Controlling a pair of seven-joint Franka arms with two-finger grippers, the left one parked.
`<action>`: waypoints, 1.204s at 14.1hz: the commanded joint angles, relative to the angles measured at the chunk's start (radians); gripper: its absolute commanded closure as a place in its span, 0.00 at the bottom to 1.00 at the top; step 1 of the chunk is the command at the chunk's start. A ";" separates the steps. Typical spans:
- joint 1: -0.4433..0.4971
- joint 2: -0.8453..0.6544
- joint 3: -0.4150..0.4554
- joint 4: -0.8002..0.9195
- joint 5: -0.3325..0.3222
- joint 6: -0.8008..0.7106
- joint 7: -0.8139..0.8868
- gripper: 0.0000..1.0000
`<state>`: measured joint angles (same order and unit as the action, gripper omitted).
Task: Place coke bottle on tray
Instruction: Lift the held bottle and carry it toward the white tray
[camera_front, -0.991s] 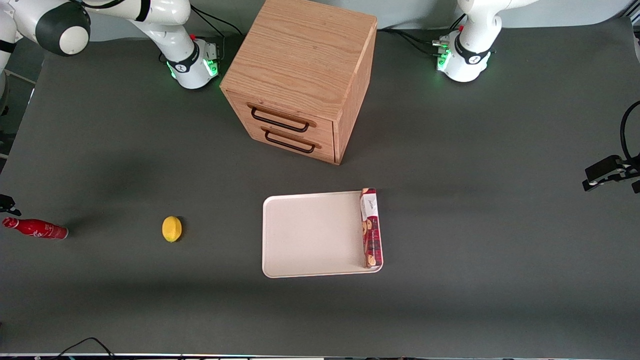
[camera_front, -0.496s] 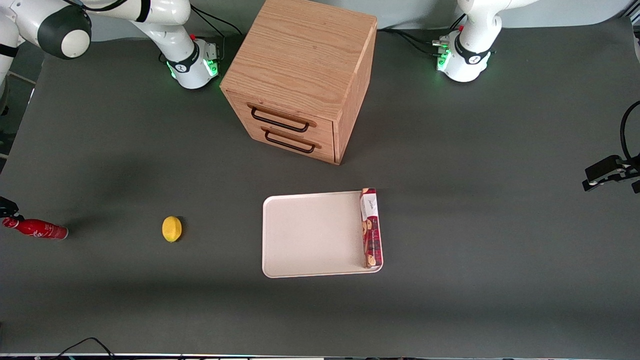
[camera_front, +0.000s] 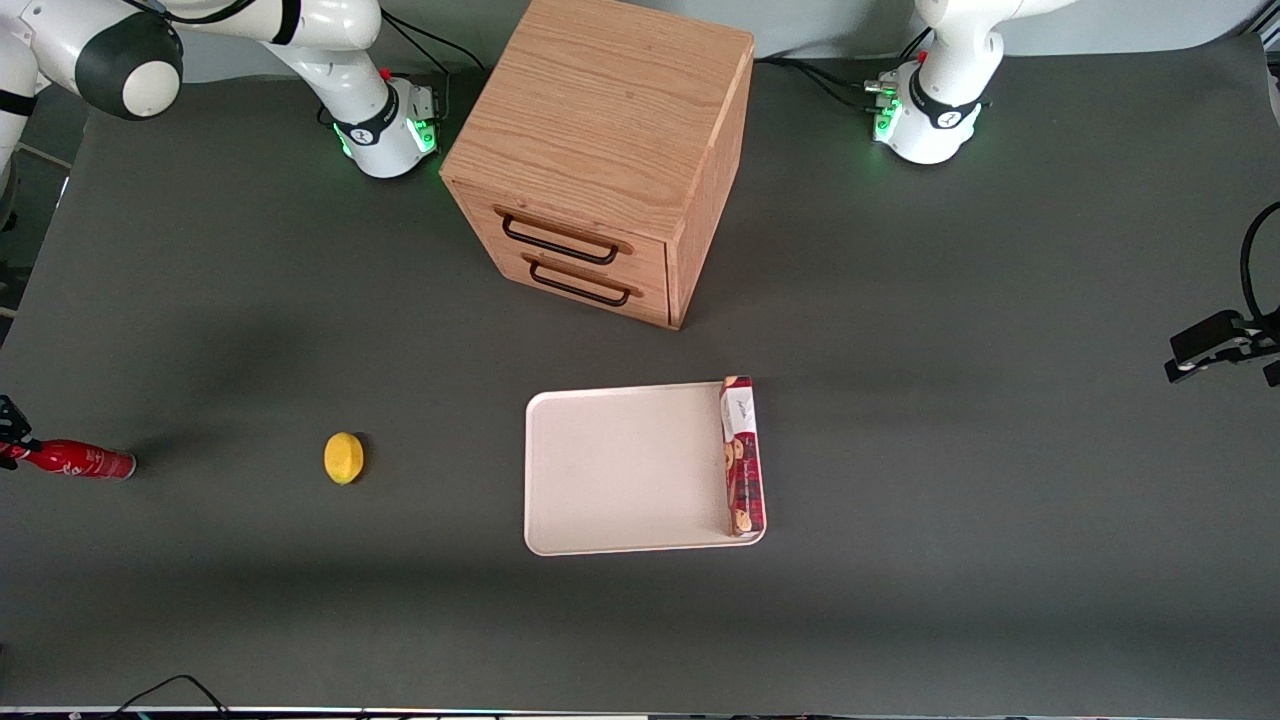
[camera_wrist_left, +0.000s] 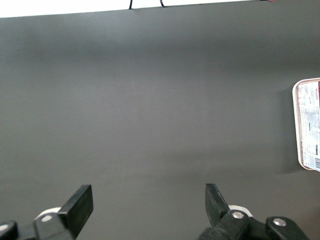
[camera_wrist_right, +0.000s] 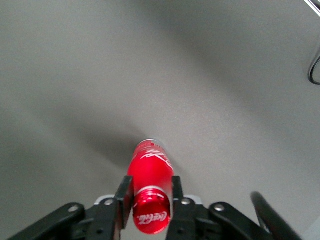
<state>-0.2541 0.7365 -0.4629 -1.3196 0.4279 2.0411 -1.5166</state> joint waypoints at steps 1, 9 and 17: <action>-0.010 0.011 -0.005 0.016 0.029 -0.004 -0.034 0.84; 0.038 -0.123 -0.006 0.022 -0.046 -0.163 0.041 1.00; 0.127 -0.402 0.113 0.155 -0.238 -0.595 0.367 1.00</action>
<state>-0.1227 0.3912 -0.4043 -1.2243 0.2325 1.5539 -1.2411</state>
